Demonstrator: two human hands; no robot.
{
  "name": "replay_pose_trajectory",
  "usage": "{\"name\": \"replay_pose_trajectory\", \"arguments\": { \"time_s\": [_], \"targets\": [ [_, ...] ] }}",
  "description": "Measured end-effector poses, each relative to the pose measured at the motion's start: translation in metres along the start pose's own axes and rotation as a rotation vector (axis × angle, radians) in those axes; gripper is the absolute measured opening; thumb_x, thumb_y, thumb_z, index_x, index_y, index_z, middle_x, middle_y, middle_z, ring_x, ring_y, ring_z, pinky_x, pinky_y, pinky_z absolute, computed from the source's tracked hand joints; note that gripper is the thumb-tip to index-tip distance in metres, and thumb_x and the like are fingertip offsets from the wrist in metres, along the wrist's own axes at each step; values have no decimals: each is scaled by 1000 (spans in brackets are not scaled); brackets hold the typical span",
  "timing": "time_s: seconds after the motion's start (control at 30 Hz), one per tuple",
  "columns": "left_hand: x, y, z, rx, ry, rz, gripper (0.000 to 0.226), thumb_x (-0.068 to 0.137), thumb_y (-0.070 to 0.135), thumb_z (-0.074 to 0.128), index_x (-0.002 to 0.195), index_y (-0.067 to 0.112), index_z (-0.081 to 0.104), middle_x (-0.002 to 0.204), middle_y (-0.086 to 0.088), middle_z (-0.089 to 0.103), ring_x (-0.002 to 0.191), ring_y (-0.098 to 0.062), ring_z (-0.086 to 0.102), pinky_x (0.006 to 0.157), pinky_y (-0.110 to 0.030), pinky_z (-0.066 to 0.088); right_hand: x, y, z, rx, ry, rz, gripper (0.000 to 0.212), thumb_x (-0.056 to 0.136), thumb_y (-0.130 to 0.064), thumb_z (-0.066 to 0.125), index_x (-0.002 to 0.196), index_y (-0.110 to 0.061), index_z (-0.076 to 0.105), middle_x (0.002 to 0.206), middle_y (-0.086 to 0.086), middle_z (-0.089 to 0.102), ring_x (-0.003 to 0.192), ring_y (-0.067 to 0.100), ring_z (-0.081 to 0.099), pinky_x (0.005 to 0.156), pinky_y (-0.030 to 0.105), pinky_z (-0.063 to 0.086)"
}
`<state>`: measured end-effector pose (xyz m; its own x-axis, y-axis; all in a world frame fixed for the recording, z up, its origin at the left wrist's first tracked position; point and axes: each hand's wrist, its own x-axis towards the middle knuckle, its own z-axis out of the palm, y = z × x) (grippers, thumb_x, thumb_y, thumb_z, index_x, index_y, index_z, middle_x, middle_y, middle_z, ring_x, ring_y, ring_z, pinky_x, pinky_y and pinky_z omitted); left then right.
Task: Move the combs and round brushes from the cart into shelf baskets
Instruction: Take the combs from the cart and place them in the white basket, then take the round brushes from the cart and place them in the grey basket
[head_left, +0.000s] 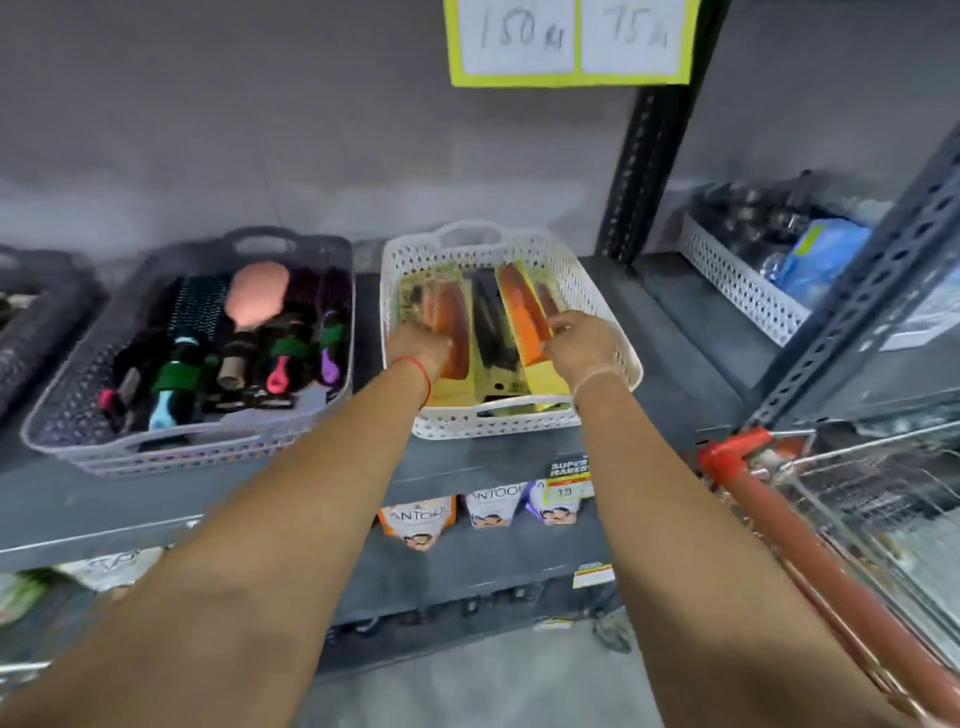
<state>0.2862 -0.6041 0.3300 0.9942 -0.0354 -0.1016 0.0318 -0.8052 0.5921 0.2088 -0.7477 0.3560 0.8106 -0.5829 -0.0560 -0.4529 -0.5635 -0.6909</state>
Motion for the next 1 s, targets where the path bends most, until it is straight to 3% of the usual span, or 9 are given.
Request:
{"name": "replay_pose_trajectory", "arguments": {
  "time_s": [0.07,0.23,0.3,0.47,0.57,0.67,0.77,0.9,1.0],
  "targets": [
    [-2,2,6,67,64,-29,38,91,16,46,124,-2,53,124,-25,60,117,-37,55,96,-37,45,4,4,3,-60,8,9,29,84,-7,57,111,-17,65,118,8,65,108,27,59,85,29,46],
    [-9,7,11,229,173,26,50,94,29,43,132,-4,42,129,-24,53,122,-35,46,103,-36,36,4,5,11,-190,70,2,30,84,-19,56,113,-15,63,125,14,58,115,31,53,96,37,46],
    [-18,8,-3,107,249,109,49,95,30,40,135,3,42,122,-25,59,116,-37,50,99,-34,37,1,5,9,-177,122,-1,30,85,-28,53,111,-20,64,124,11,55,110,32,56,90,37,47],
    [-63,-59,-77,-497,432,257,22,88,12,55,101,-2,66,85,-19,70,78,-26,64,73,-30,49,-9,2,6,318,412,-45,21,84,-28,55,93,-16,70,108,11,65,98,27,63,83,31,48],
    [-97,-152,-124,-606,546,189,12,90,8,52,90,4,64,65,-5,59,58,-4,58,61,-20,48,-34,-41,22,590,531,-334,16,81,-11,51,87,-10,66,84,5,64,83,21,59,80,26,43],
    [-136,-244,-161,-631,738,13,25,90,13,50,72,29,55,61,4,57,51,8,55,54,-11,46,-95,-113,71,835,284,-653,17,81,-15,51,80,-31,53,74,-2,57,70,21,58,71,40,49],
    [-170,-343,-174,-605,807,-276,24,90,13,51,70,27,54,60,0,61,63,-22,56,65,-31,47,-184,-171,148,864,-182,-818,16,83,-20,52,81,-36,51,62,-11,57,49,5,58,47,22,48],
    [-205,-471,-162,-556,550,-701,20,90,7,47,90,-6,62,88,-36,66,73,-39,64,73,-45,54,-287,-200,274,437,-782,-784,11,86,-21,57,81,-31,56,49,-2,53,31,2,49,29,12,33],
    [-226,-535,-138,-590,310,-902,24,92,8,45,81,-3,63,91,-27,63,54,-8,69,53,-22,50,-323,-188,357,10,-1156,-666,18,89,-18,57,105,-8,59,43,-7,53,28,3,48,26,12,33]
  ]
}}
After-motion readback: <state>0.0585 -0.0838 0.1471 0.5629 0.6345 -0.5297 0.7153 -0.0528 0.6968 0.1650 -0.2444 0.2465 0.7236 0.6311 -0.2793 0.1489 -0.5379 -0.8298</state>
